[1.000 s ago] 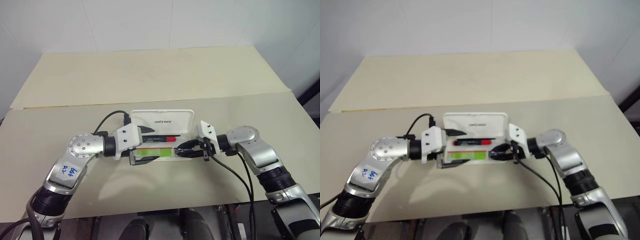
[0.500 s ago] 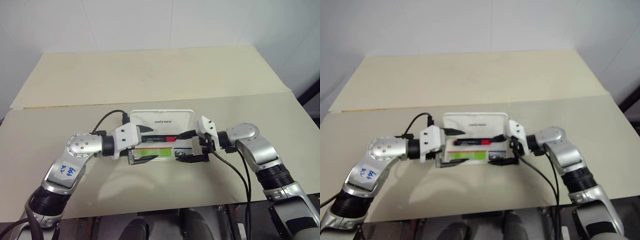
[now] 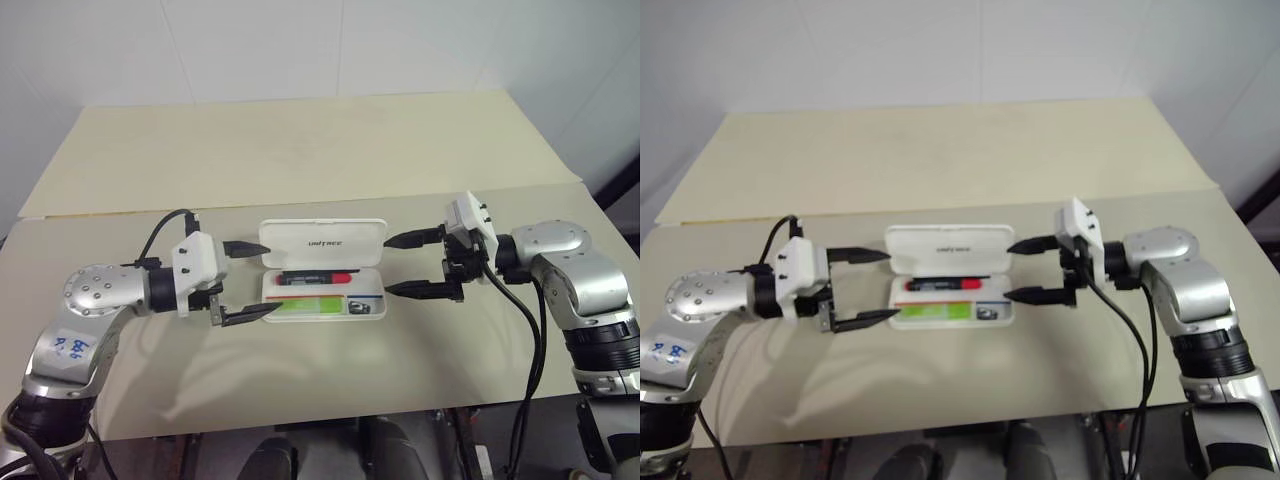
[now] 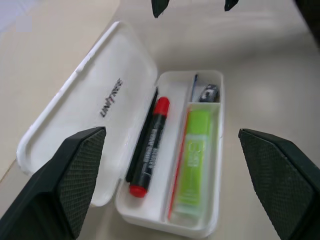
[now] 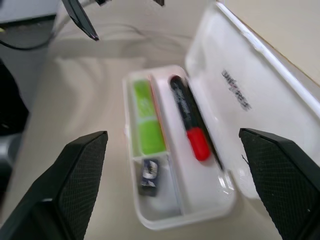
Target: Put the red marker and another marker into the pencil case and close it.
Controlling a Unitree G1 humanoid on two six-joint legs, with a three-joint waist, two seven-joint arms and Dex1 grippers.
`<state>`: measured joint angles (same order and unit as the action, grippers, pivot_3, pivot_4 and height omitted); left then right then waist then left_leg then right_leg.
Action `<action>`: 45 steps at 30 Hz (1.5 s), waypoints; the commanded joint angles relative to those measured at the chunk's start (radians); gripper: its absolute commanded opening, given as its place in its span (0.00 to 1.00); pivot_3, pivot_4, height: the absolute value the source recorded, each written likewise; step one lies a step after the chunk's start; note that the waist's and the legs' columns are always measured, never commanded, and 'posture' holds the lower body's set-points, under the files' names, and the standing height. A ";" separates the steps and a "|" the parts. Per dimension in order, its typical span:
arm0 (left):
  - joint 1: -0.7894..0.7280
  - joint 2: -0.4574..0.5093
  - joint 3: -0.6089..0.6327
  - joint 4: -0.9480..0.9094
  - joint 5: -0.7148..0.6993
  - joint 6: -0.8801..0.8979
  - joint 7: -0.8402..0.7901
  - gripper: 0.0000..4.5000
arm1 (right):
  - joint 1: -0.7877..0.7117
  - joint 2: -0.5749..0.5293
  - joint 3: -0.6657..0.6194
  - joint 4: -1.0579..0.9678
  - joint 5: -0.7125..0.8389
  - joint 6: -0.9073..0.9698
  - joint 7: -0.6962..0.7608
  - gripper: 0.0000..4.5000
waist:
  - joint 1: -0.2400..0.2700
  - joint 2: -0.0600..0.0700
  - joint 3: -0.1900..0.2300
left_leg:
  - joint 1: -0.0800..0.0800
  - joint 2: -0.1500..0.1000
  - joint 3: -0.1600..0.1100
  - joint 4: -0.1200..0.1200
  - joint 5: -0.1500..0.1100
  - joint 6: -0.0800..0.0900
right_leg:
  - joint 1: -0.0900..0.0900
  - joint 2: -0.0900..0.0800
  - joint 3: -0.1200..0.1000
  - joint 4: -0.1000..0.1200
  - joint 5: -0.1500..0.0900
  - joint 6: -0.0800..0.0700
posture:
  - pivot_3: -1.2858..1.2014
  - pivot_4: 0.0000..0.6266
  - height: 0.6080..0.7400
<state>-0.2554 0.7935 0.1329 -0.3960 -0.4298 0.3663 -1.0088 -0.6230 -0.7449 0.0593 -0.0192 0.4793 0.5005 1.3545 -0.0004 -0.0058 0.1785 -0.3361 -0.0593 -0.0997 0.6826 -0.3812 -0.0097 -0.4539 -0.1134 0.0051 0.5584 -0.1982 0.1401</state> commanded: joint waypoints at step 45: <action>-0.418 -0.197 -0.082 0.574 0.114 0.023 0.223 0.00 | 0.052 0.024 -0.098 -0.160 0.112 0.030 -0.174 1.00 | 0.000 0.000 0.000 | 0.000 0.000 0.002 0.001 0.000 -0.001 | -0.002 0.000 -0.001 0.002 0.001 0.000 | 0.52 0.24 1.00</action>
<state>-0.6532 0.5874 0.0478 0.1790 -0.3081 0.4024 -0.7598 -0.5688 -0.7208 -0.0084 -0.1476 0.5736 0.5462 1.1843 -0.0006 -0.0060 0.1783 -0.3363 -0.0597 -0.0980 0.6838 -0.3807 -0.0107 -0.4557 -0.1138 0.0038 0.5602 -0.1975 0.1398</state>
